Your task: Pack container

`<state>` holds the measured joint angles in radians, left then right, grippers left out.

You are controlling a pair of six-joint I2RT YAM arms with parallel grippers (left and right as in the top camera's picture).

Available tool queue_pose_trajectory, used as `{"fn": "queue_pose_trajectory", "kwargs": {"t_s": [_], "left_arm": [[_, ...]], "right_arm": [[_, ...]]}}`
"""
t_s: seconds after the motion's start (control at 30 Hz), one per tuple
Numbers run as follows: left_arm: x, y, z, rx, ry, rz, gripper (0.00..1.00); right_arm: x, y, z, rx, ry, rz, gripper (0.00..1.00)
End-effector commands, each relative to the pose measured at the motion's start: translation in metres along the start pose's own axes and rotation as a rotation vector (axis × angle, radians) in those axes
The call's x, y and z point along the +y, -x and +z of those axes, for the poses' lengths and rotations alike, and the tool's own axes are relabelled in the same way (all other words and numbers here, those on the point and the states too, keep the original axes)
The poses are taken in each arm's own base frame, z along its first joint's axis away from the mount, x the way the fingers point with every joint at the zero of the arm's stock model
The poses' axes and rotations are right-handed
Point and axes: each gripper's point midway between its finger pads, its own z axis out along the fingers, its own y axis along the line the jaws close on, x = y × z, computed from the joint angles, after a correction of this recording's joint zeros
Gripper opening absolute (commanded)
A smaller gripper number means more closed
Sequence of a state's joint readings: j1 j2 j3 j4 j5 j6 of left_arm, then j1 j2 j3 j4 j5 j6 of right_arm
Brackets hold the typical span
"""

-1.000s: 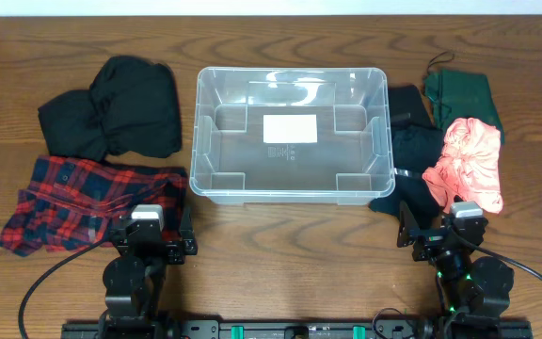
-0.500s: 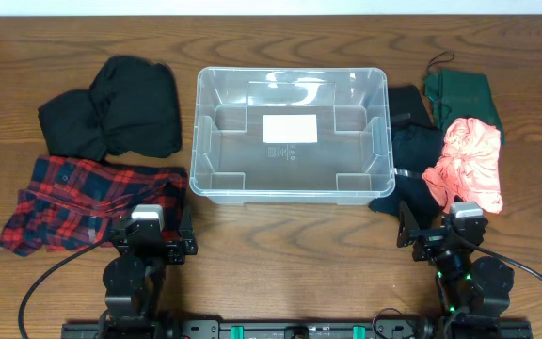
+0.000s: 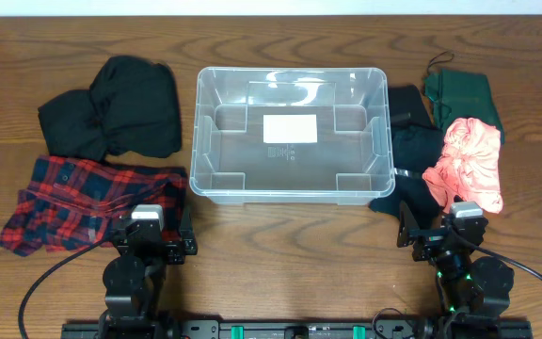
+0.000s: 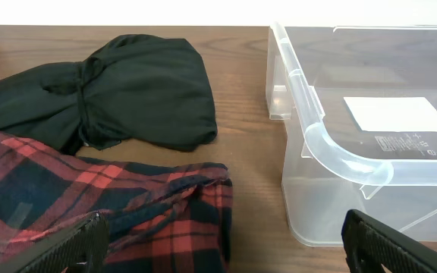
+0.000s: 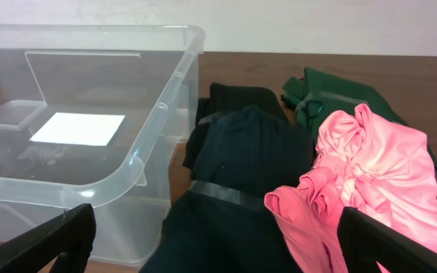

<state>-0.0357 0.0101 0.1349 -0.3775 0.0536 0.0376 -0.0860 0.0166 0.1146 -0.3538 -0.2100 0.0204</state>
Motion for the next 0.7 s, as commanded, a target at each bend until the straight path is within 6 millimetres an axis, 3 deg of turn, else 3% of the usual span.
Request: {"fn": "queue_pose_trajectory", "kwargs": {"t_s": [0.0, 0.07, 0.17, 0.37, 0.53, 0.67], "left_arm": [[-0.002, -0.009, 0.003, 0.018, -0.012, 0.004, 0.98], [-0.002, -0.009, 0.003, 0.018, -0.012, 0.004, 0.98], [-0.002, -0.009, 0.003, 0.018, -0.012, 0.004, 0.98], [-0.002, -0.009, 0.003, 0.018, -0.012, 0.004, 0.98], [-0.002, -0.009, 0.003, 0.018, -0.012, 0.004, 0.98], [-0.002, -0.009, 0.003, 0.018, -0.012, 0.004, 0.98]], "right_arm": [[0.000, -0.002, 0.000, 0.001, 0.003, -0.009, 0.99], [0.002, -0.001, 0.000, -0.004, 0.016, 0.008, 0.99], [0.022, -0.002, -0.001, 0.010, 0.131, 0.124, 0.99], [0.039, 0.034, -0.007, -0.117, 0.242, 0.184, 0.99], [0.039, 0.061, -0.014, -0.135, 0.234, 0.233, 0.99], [0.032, 0.083, -0.012, -0.017, 0.176, 0.267, 0.99]]}}
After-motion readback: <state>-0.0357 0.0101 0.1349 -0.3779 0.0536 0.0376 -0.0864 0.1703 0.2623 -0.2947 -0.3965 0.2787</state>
